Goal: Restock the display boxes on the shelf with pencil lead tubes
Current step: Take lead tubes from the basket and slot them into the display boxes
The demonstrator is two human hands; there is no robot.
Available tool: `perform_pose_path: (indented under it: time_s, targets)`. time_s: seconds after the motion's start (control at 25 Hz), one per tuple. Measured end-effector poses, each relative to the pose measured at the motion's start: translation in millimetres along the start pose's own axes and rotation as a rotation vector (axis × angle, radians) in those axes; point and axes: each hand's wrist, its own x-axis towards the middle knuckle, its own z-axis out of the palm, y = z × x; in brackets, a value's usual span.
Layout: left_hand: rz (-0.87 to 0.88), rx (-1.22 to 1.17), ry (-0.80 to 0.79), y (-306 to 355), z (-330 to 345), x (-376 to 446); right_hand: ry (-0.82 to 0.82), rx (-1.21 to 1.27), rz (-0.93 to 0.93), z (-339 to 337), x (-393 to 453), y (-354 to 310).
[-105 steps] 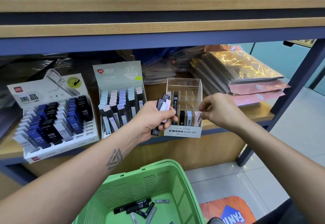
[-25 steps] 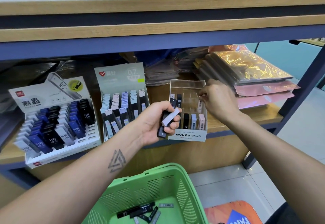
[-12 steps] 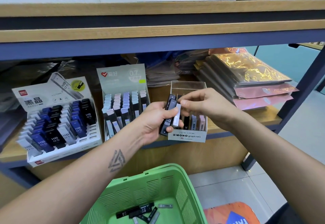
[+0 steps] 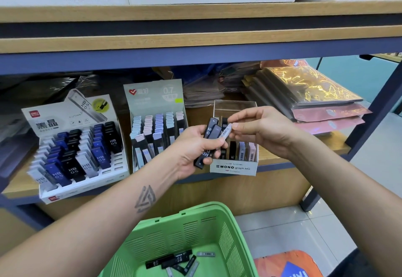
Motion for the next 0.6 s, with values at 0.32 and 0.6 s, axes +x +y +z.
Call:
perform_pose_path:
  time_s: [0.32,0.6]
  targets:
    - [0.103,0.132,0.089,-4.1,7.1,3.4,0.115,-0.137,-0.080,-3.3,-6.3,-1.7]
    - [0.063,0.161,0.164,-2.6,4.1,3.0,0.157,-0.176,-0.106,-3.6,-3.1,-2.8]
